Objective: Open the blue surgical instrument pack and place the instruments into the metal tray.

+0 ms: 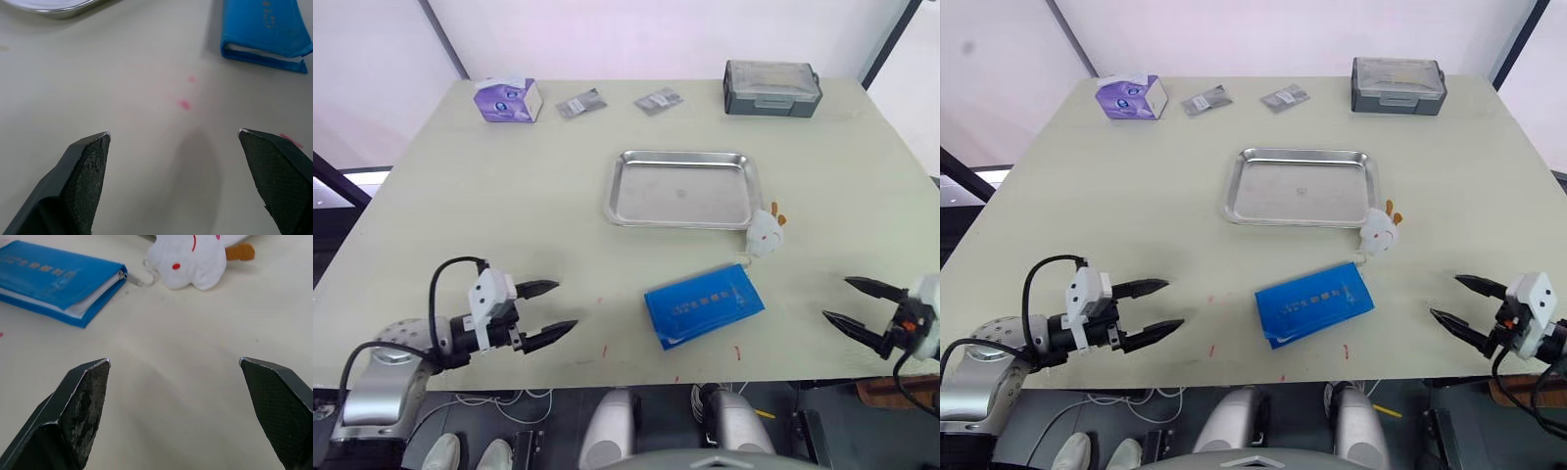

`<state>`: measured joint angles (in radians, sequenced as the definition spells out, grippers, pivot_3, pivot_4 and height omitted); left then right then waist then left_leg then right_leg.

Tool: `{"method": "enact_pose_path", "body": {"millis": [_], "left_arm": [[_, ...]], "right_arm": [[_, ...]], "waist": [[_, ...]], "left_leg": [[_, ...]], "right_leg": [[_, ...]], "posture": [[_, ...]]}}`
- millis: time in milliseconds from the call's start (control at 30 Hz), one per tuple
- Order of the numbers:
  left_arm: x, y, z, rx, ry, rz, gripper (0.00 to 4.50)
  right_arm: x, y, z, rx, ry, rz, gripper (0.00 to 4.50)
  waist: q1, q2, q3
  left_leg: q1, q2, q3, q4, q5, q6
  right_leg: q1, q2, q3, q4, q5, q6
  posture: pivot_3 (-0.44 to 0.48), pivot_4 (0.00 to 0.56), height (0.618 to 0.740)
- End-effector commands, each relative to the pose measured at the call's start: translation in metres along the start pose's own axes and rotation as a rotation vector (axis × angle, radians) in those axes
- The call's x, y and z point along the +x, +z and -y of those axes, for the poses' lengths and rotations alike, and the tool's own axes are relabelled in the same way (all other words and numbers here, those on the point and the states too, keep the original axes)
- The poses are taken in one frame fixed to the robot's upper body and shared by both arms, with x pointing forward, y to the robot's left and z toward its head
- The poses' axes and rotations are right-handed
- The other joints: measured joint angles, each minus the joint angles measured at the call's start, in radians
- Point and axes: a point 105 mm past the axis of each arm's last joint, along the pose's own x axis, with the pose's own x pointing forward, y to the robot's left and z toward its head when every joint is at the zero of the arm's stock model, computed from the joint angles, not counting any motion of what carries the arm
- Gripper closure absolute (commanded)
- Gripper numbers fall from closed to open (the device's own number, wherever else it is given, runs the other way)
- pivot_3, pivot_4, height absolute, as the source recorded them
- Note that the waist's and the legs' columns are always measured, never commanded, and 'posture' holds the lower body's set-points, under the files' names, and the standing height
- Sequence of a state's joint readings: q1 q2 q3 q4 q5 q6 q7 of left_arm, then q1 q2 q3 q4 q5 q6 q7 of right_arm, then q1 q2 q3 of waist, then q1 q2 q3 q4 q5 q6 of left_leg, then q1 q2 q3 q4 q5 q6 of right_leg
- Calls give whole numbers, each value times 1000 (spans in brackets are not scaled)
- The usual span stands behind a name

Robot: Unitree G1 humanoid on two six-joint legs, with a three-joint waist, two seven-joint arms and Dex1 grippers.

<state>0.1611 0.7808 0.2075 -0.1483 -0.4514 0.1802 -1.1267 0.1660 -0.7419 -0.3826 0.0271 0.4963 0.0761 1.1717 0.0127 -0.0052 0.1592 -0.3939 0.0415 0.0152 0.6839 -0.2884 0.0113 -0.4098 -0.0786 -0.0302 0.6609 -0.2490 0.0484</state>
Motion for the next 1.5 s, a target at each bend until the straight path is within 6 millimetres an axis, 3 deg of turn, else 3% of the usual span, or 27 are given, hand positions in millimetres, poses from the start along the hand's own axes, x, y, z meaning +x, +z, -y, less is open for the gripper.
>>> {"method": "enact_pose_path", "body": {"millis": [33,67,133,167,200,233,300,333,533,767,967,1500], "left_arm": [[8,7,13,33,-60,9,0],[10,8,15,36,-76,12,0],[14,9,19,34,-102,10,0],[15,9,20,31,-110,8,0],[16,8,22,21,-125,-3,436],[17,9,24,15,-146,2,555],[19,11,29,11,-186,18,1362],[21,12,32,8,-208,20,1746],[45,11,43,30,-338,40,4387],[69,13,45,68,-435,55,4455],[78,10,45,73,-480,43,4455],[97,23,37,59,-454,110,4455]], "right_arm": [[10,8,-5,-18,36,29,559],[13,8,-5,-19,43,31,806],[20,9,-7,-23,55,38,1746],[22,9,-7,-25,59,39,2493],[25,9,-9,-28,69,39,2898],[29,10,-11,-37,82,37,3208],[37,11,-15,-48,106,34,4319],[43,12,-16,-57,115,29,4500],[68,18,-18,-96,165,12,4500],[86,20,-27,-120,240,-14,4500],[98,22,-31,-131,270,-15,4500],[103,33,-47,-112,331,2,4500]], "waist": [[0,0,0],[0,0,0],[0,0,0],[0,0,0],[0,0,0],[0,0,0],[0,0,0],[0,0,0],[1,0,0],[0,0,0],[-1,0,0],[0,0,0]], "left_leg": [[0,0,0,0,0,0],[0,0,0,0,0,0],[0,0,0,0,0,0],[0,0,0,0,0,0],[0,0,0,0,0,0],[0,0,0,0,0,0],[0,0,0,0,0,0],[0,0,0,0,0,0],[0,0,0,0,0,0],[0,0,0,0,0,0],[0,0,0,0,0,0],[0,0,0,1,0,0]], "right_leg": [[0,0,0,0,0,0],[0,0,0,0,0,0],[0,0,0,0,0,0],[0,0,0,0,0,0],[0,0,0,0,0,0],[0,0,0,0,0,0],[0,0,0,0,0,0],[0,0,0,0,0,0],[0,0,0,0,0,0],[0,0,0,0,0,0],[0,1,0,0,0,0],[0,1,0,1,0,0]], "posture": [[0,150,727],[0,150,727],[0,150,727],[0,150,727],[0,150,727],[0,150,727],[0,150,727],[0,150,727],[0,150,727],[0,150,727],[0,150,727],[0,150,727]]}}
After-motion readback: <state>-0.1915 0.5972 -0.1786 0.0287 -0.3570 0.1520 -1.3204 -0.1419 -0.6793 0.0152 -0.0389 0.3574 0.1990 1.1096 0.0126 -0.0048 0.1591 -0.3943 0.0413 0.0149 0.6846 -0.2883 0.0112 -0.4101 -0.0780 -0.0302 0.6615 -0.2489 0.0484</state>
